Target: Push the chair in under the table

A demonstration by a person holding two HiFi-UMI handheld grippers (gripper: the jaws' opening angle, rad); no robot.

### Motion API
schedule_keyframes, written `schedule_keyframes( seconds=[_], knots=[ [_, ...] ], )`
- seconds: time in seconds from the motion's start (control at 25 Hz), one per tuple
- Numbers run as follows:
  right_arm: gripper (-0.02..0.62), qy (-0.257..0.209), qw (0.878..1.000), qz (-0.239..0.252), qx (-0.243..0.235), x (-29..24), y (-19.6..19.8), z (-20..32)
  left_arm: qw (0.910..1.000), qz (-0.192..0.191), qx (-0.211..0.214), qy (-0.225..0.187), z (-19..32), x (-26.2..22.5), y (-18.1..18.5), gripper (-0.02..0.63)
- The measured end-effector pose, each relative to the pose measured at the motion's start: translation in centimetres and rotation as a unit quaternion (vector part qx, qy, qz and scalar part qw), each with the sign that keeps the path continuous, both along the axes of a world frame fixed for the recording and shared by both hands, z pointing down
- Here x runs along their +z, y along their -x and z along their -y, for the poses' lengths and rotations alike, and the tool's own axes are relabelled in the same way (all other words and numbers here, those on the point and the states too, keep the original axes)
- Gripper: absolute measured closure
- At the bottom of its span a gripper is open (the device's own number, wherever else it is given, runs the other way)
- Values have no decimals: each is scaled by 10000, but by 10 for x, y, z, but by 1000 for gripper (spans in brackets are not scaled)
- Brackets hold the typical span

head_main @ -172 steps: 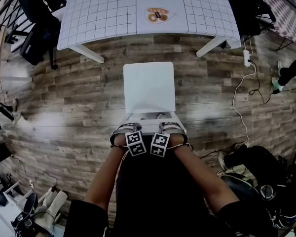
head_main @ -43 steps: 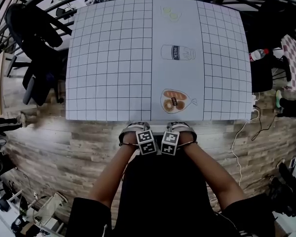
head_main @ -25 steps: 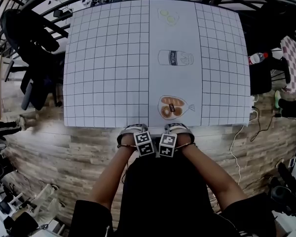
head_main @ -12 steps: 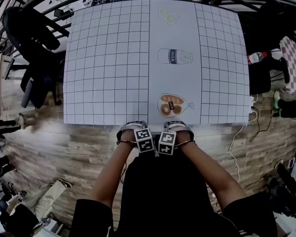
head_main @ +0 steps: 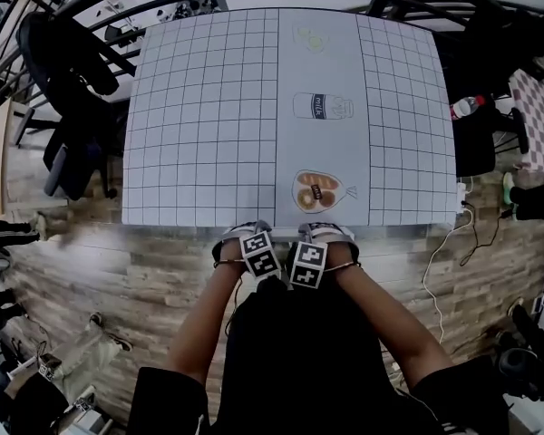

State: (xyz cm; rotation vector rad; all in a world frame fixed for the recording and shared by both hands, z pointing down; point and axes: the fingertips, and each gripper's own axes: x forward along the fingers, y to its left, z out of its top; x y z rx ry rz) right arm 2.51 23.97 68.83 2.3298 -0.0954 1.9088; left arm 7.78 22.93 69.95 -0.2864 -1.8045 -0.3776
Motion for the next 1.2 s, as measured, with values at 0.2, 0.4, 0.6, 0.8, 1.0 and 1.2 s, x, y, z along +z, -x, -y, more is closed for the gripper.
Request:
schedule_keyframes(
  seconds=[0.2, 0.4, 0.6, 0.8, 1.0, 1.2],
  knots=[
    [476, 26, 9967, -471, 654, -41, 2, 13, 9961, 394, -677, 403, 14, -38, -3, 469],
    [476, 97, 9855, -864, 1455, -61, 19, -7, 9844, 950, -1307, 702, 1, -65, 0, 469],
    [477, 466, 9610, -1554, 2242, -118, 32, 4, 9638, 1340, -1712, 1543, 9, -127, 9, 460],
    [530, 858, 9080, -2440, 3296, -182, 44, 13, 9124, 2234, -2569, 2270, 21, -199, 7, 471],
    [595, 895, 8471, -3361, 4017, -237, 40, 30, 8569, 2711, -3299, 2886, 41, -249, -12, 549],
    [597, 1062, 7776, -4539, 4220, -291, 24, 54, 7973, 3078, -3872, 3458, 62, -296, -31, 595]
  ],
)
